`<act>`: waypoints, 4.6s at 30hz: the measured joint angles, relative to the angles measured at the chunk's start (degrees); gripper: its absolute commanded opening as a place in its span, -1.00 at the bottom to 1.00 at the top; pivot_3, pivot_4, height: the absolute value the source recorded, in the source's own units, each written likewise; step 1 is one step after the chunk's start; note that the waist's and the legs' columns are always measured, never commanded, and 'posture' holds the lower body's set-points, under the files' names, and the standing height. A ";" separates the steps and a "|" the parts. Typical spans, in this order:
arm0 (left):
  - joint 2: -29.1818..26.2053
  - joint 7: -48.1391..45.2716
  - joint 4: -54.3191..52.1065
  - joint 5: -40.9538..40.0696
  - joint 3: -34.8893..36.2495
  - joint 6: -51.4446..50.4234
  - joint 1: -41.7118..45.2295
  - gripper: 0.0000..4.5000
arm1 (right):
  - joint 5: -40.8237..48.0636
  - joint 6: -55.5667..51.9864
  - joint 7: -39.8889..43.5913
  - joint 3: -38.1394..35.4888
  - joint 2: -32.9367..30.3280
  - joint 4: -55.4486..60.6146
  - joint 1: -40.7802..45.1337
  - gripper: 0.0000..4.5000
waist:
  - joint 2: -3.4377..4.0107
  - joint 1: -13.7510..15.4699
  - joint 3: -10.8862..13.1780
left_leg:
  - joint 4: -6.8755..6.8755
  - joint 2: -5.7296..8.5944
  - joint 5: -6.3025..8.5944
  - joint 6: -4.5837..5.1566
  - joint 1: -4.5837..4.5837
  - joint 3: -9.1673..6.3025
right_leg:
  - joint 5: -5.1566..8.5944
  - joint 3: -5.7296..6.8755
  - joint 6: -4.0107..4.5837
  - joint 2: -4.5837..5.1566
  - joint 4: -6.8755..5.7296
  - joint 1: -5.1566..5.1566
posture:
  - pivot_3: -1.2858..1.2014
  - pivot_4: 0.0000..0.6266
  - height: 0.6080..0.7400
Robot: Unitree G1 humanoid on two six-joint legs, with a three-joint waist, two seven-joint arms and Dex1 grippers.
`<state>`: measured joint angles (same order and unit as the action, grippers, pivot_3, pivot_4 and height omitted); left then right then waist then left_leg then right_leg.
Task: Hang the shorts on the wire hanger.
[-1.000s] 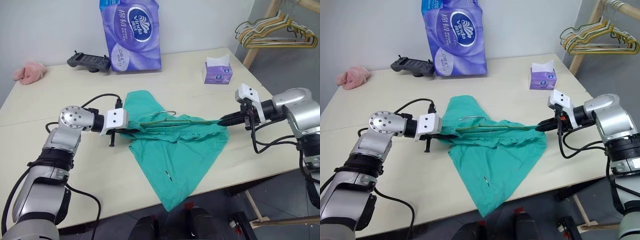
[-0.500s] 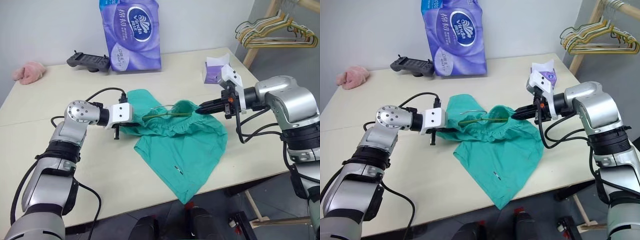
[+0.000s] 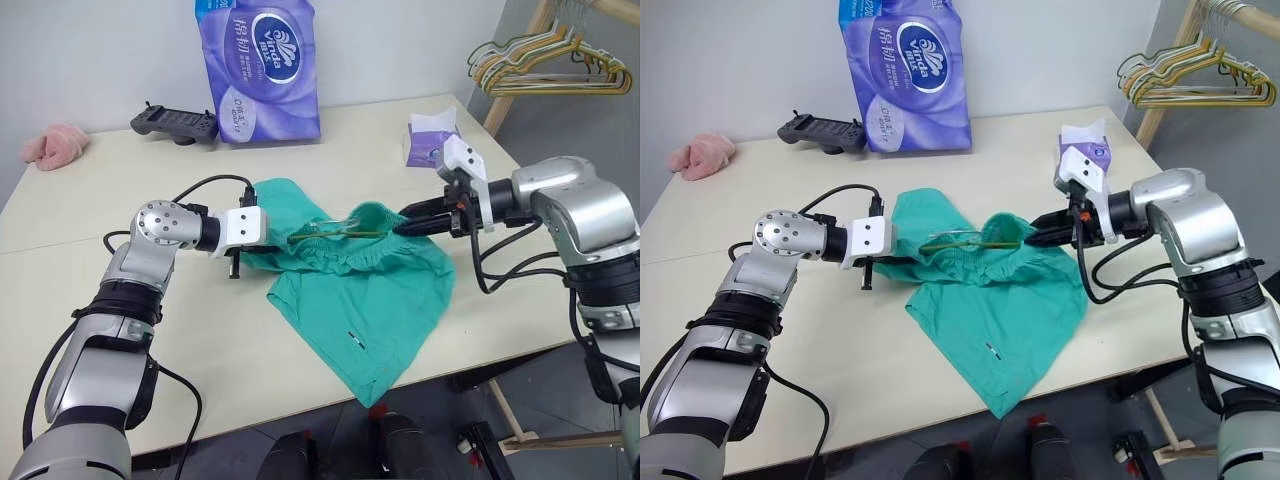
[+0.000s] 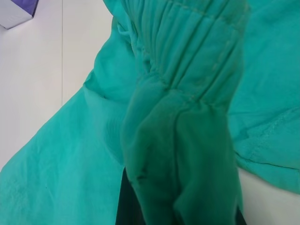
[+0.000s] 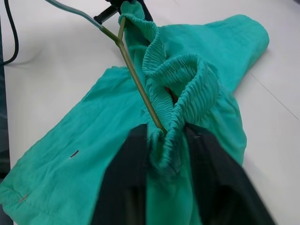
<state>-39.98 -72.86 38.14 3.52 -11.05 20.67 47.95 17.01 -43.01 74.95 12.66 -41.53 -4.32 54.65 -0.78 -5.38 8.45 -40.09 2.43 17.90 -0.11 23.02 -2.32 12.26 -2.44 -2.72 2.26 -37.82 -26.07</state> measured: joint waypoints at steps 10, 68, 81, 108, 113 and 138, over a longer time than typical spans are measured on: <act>0.41 0.33 0.67 0.11 0.00 0.71 0.05 -0.91 | 0.28 -0.99 1.37 -0.05 -3.92 3.73 -0.18 1.00 | 0.00 -0.04 0.00 | 0.01 0.00 0.00 0.01 0.00 0.00 | 0.00 0.00 0.00 0.00 0.02 0.00 | -0.08 -0.56 1.00; 0.17 1.64 -4.58 -0.94 0.27 -3.14 -1.49 -0.91 | -30.80 34.90 -13.00 11.75 8.14 -16.27 -1.52 -0.99 | 0.00 -0.97 0.00 | 0.03 0.00 -0.01 -0.02 -0.02 0.00 | 0.00 0.01 0.00 -0.02 -0.01 -0.03 | -0.03 -0.59 1.00; 0.04 2.17 -5.09 -1.20 0.27 -3.24 -1.78 -0.91 | -26.89 27.79 -5.83 8.74 4.50 -11.42 -0.40 0.57 | 0.00 -0.94 0.00 | 0.04 0.00 -0.01 -0.01 -0.02 -0.01 | 0.00 0.02 0.00 -0.02 -0.01 -0.03 | -0.04 -0.58 1.00; -1.17 -0.20 -11.84 -6.90 3.60 -5.39 -3.93 -0.91 | -28.56 29.28 -4.82 10.61 5.70 -13.35 2.79 0.57 | 0.00 -0.70 0.00 | 0.03 0.01 -0.01 -0.02 -0.02 -0.01 | 0.00 0.02 0.00 -0.01 -0.02 -0.04 | -0.01 -0.65 1.00; -0.86 0.62 -12.03 -6.07 3.49 -5.39 -4.30 -0.91 | -28.81 28.58 -3.18 10.65 5.73 -11.60 2.80 0.57 | 0.00 -0.68 0.00 | 0.03 0.01 -0.01 -0.02 -0.02 0.01 | 0.00 0.00 0.00 -0.01 -0.03 -0.04 | -0.02 -0.65 1.00; 0.07 1.69 -12.92 -5.78 2.95 -6.56 -2.80 -0.91 | -41.10 46.36 -13.06 15.79 9.22 -28.94 7.54 -0.64 | 0.00 -0.89 0.00 | 0.04 0.01 -0.02 -0.04 -0.04 0.00 | 0.00 0.00 0.01 -0.01 -0.03 -0.05 | -0.01 -0.64 1.00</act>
<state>-39.91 -71.17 25.22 -2.26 -8.10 14.11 45.14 -24.08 3.35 61.89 28.45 -32.31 -33.26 62.19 -0.78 -6.27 8.45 -40.05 2.44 17.88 -0.15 22.98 -2.32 12.26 -2.44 -2.71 2.25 -37.85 -26.12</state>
